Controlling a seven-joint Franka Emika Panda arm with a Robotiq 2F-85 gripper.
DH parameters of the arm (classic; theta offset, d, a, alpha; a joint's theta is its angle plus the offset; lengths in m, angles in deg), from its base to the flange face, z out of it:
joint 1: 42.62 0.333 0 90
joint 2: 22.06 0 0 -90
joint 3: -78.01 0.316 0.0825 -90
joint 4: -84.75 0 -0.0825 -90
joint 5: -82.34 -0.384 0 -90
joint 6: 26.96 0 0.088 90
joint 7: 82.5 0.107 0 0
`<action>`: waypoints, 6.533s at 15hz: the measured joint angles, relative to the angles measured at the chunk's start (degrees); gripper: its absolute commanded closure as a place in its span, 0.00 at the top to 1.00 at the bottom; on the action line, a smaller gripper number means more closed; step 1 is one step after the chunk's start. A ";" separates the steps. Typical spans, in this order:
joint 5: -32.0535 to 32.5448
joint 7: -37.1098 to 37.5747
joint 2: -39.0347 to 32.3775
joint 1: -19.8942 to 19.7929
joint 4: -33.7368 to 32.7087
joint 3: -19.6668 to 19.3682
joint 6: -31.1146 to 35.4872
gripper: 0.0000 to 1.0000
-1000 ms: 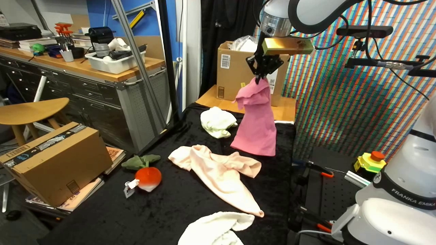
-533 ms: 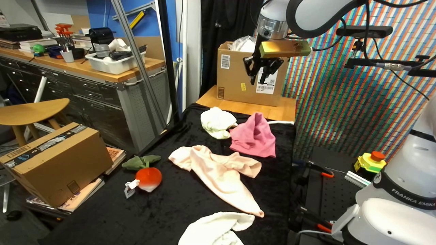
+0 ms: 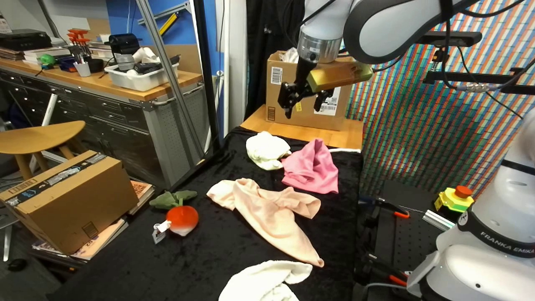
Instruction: Pile the t-shirts, towels and radish on the right side of the table
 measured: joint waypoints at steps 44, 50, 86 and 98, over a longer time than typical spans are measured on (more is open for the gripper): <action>-12.54 -44.99 -39.90 13.25 -19.31 -3.00 10.78 0.04; -20.62 -49.63 -29.86 11.34 -14.67 -0.32 10.78 0.10; 1.80 14.67 -10.82 1.15 -1.04 -6.36 11.19 1.00; -2.83 0.96 -20.69 18.06 -4.22 5.62 10.18 1.00</action>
